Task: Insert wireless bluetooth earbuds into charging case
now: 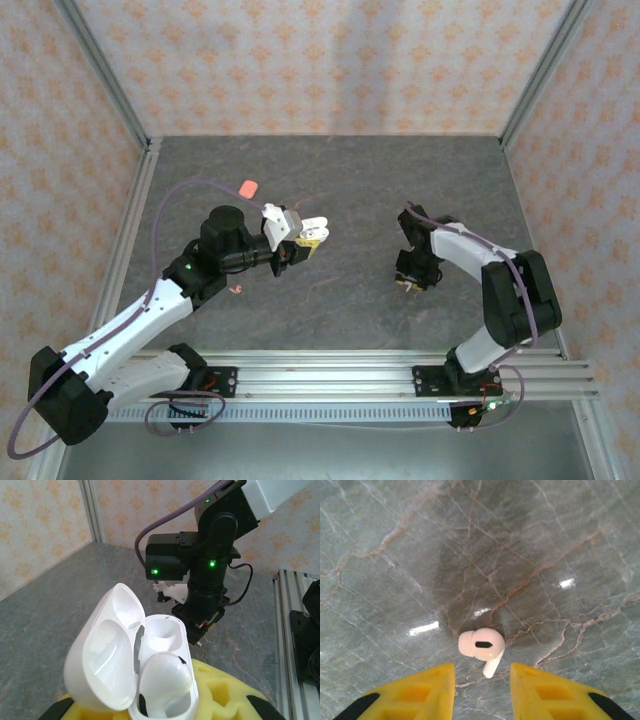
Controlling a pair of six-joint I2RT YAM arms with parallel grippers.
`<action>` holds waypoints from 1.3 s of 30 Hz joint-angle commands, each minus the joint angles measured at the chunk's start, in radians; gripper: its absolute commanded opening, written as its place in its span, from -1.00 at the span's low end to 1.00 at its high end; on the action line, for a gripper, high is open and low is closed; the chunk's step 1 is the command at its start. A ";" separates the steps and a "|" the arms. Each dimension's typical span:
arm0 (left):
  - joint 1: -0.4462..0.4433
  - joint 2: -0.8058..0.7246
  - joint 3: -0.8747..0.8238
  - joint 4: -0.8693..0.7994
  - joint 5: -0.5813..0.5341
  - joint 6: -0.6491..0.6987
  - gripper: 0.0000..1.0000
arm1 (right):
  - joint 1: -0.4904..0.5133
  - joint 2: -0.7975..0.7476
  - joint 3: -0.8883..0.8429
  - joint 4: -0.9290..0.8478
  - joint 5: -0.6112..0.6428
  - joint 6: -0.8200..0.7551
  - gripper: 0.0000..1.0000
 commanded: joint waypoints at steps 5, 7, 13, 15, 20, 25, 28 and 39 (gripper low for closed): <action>-0.001 0.001 0.008 0.008 -0.005 0.022 -1.00 | -0.005 0.050 0.044 -0.020 0.044 -0.060 -0.26; 0.000 0.005 0.012 0.008 -0.004 0.023 -1.00 | -0.005 0.062 0.045 -0.019 0.048 -0.066 -0.26; 0.000 0.013 0.013 0.003 -0.002 0.027 -1.00 | -0.005 0.081 0.043 -0.004 0.075 -0.079 -0.34; -0.001 0.013 0.014 0.000 -0.004 0.028 -1.00 | -0.005 0.084 0.042 0.006 0.072 -0.086 -0.41; 0.000 0.016 0.013 0.000 -0.003 0.029 -1.00 | -0.005 0.101 0.041 0.017 0.049 -0.106 -0.49; -0.001 0.015 0.015 0.001 -0.003 0.027 -1.00 | -0.005 0.088 0.042 0.014 0.033 -0.119 -0.59; -0.001 0.013 0.015 0.000 -0.003 0.024 -1.00 | -0.005 0.038 0.039 0.018 0.036 -0.115 -0.63; -0.001 0.024 0.012 0.026 0.007 0.004 -1.00 | -0.005 -0.044 -0.015 0.059 -0.012 -0.106 -0.68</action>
